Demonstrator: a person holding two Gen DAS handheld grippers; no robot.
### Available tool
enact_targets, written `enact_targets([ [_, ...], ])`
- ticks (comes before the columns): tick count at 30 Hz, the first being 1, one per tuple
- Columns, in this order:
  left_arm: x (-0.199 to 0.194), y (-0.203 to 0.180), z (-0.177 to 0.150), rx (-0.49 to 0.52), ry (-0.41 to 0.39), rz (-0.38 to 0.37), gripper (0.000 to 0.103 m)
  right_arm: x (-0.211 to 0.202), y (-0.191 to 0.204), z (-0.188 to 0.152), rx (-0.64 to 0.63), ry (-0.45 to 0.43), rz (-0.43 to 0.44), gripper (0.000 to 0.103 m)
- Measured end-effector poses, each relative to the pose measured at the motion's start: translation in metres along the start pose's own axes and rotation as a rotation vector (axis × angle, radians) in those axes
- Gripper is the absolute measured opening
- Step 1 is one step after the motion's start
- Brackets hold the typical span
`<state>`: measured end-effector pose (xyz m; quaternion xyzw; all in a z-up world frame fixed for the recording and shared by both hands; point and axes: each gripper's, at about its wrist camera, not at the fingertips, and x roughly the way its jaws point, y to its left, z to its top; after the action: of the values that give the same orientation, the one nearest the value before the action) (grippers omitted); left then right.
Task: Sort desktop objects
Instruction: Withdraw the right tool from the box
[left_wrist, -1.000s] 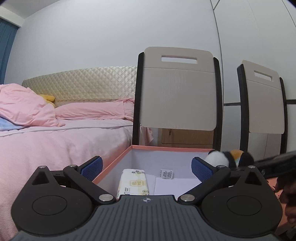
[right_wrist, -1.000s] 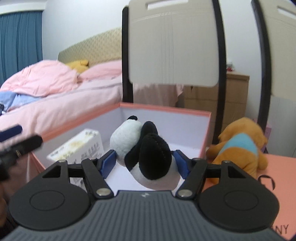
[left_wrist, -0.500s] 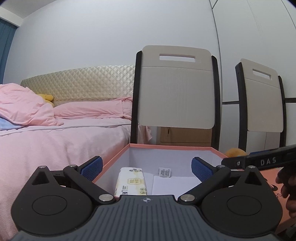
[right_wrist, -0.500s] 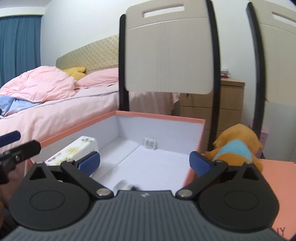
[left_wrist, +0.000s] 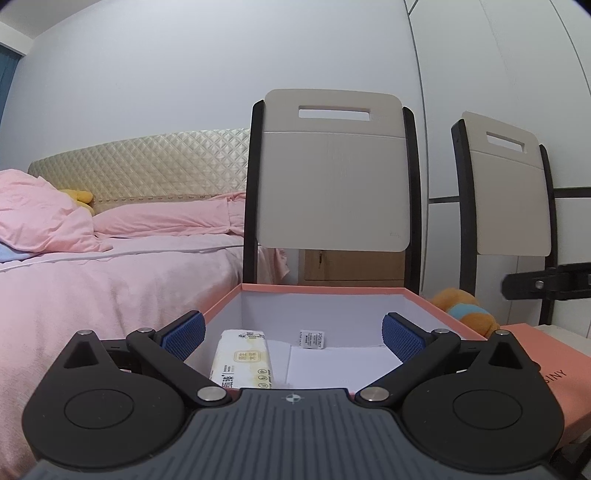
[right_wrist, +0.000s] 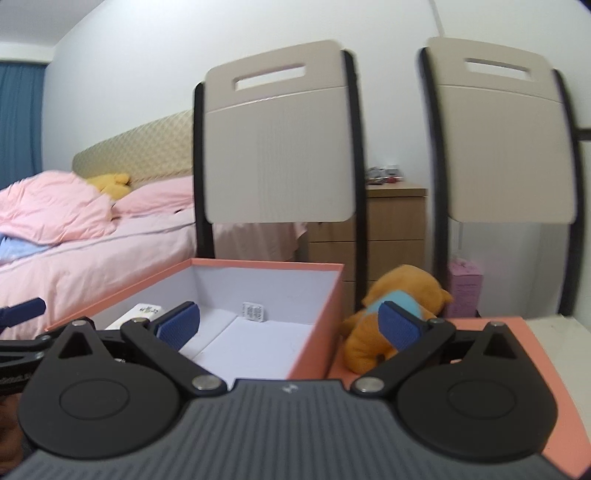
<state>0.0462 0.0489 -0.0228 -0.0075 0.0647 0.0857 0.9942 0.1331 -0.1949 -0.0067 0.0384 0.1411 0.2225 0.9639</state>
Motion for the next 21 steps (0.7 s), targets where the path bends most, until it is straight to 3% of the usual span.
enact_targets([
  [7, -0.005, -0.007, -0.001, 0.011, -0.005, -0.025, 0.103, -0.033, -0.003, -0.013, 0.041, -0.027, -0.075, 0.103],
  [21, -0.001, -0.012, -0.005, 0.021, 0.006, -0.043, 0.103, -0.047, -0.009, -0.019, 0.032, -0.017, -0.114, 0.103],
])
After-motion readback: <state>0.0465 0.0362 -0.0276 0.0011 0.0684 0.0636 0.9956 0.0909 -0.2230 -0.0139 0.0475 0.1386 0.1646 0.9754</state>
